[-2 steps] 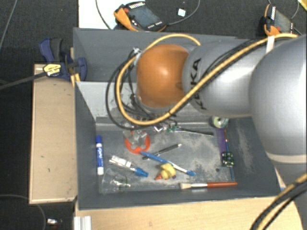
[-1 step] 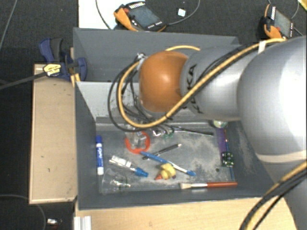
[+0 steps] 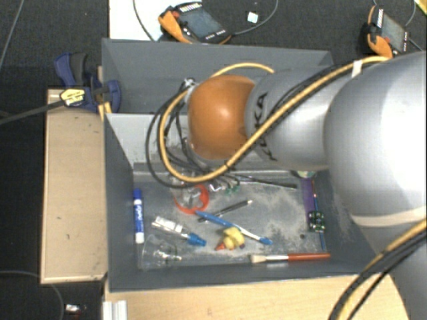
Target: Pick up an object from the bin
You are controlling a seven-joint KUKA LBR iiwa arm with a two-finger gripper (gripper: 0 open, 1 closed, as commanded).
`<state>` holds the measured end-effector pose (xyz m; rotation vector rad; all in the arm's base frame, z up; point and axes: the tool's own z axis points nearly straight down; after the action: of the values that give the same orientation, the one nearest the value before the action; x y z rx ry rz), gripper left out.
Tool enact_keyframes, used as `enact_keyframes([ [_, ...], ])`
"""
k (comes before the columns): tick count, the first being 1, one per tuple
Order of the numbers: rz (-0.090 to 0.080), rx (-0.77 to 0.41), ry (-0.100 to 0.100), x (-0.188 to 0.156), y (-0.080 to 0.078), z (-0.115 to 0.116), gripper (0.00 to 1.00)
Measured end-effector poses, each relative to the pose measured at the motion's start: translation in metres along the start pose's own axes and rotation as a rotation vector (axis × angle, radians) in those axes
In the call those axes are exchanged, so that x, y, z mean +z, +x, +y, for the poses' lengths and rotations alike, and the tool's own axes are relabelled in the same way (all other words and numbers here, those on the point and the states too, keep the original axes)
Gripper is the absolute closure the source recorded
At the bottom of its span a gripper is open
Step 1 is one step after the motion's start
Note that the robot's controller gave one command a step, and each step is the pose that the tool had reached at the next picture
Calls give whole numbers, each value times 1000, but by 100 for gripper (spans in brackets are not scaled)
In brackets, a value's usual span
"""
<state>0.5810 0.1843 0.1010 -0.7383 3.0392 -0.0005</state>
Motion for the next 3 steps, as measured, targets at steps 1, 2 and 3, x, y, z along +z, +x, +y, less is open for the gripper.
enact_keyframes([
  [1, -4, -196, 0, 29, 9, -38, 0],
  [2, -3, -194, -1, 30, 9, -38, 0],
  [3, -3, -193, -1, 30, 9, -38, 0],
])
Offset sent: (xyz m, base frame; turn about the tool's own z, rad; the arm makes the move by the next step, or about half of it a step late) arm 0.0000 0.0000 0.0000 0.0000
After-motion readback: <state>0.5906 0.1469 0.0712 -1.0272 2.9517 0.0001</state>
